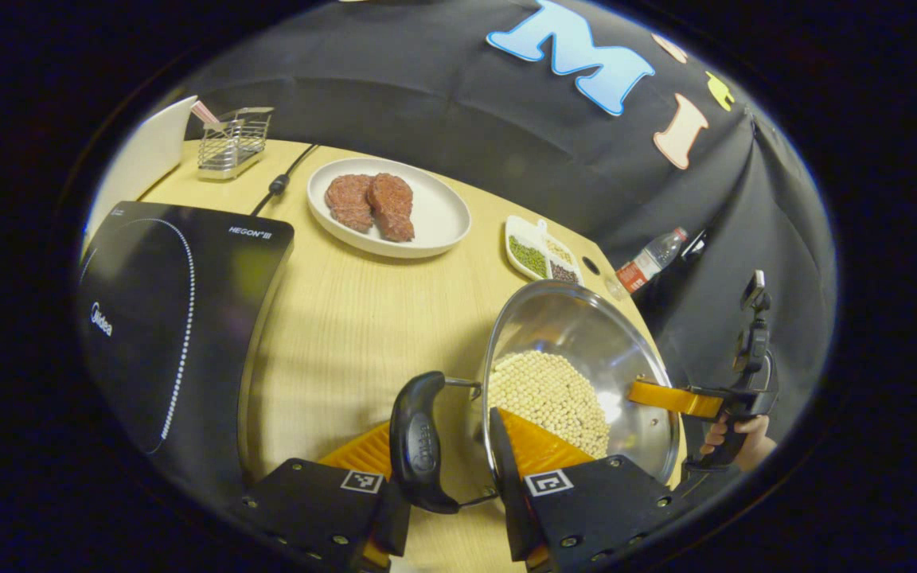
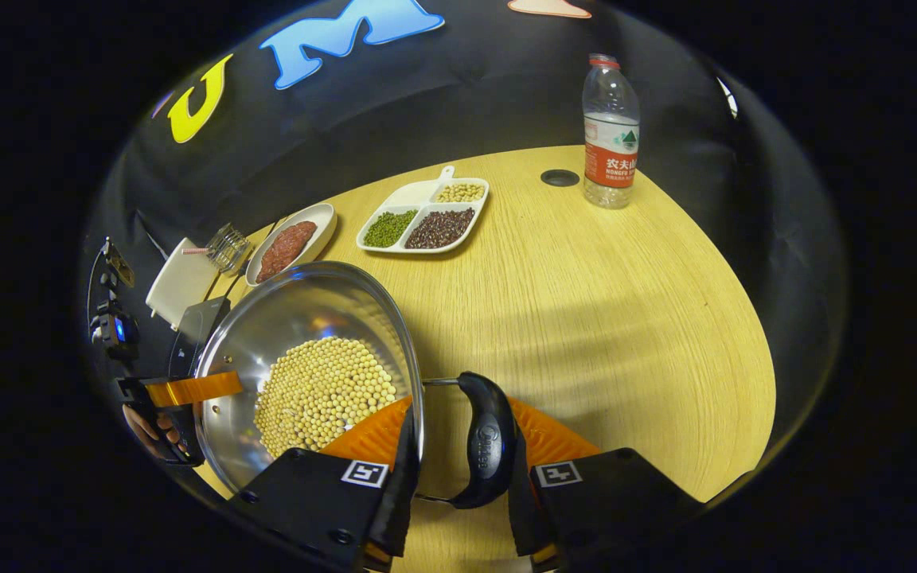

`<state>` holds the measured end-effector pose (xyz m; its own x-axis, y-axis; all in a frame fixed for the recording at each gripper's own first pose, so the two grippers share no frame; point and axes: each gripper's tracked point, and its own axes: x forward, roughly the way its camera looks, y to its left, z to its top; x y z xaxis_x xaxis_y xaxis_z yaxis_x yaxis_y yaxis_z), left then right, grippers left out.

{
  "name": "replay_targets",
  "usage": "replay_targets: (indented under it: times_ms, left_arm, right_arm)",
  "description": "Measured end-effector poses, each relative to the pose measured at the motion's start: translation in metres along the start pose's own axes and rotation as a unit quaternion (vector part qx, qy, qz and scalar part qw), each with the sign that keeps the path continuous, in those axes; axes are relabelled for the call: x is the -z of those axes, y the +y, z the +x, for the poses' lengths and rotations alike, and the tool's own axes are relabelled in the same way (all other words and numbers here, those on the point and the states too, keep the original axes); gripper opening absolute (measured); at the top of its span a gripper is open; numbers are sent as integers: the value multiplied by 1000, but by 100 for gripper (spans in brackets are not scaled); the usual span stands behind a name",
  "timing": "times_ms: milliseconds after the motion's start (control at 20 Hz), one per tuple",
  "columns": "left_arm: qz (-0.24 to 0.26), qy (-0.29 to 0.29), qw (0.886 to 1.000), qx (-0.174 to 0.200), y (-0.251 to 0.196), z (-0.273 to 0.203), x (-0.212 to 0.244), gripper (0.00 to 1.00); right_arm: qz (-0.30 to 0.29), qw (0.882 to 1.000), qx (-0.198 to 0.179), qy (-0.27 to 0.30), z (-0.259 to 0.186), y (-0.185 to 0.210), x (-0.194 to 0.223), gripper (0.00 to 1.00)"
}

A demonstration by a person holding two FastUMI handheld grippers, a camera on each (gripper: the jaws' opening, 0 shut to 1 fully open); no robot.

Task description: First push the handle of the pot to place it horizontally, then grasp the pot with both hands and set it on the induction cooktop.

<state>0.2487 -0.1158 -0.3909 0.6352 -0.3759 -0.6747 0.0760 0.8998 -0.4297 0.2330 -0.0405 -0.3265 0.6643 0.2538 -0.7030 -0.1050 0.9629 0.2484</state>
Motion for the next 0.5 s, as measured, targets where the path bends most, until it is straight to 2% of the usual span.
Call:
replay_targets:
  times_ms: [50, 100, 150, 200, 350, 400, 500]
  left_arm:
    - [2, 0, 1000, 1, -3, -7, 1, 49]
    - [4, 2, 1000, 2, -5, -16, 5, 49]
    - [4, 3, 1000, 2, -7, -24, 7, 53]
    - [1, 2, 1000, 4, -9, -33, 11, 49]
    - [-3, -3, 1000, 6, -16, -63, 17, 49]
    - [-3, -5, 1000, 5, -17, -74, 19, 49]
    - [-2, -3, 1000, 5, -18, -95, 23, 49]
  right_arm:
    - [1, 1000, 1, 2, -7, 1, 4, 52]
    - [-1, 1000, 2, 2, -16, 3, 7, 50]
    - [-6, 1000, 4, 0, -23, 6, 9, 53]
    - [-10, 1000, 4, -2, -32, 9, 10, 50]
    - [-13, 1000, 6, -6, -59, 18, 17, 53]
    - [-15, 1000, 7, -5, -67, 22, 20, 49]
    - [-15, 1000, 5, -1, -81, 32, 28, 52]
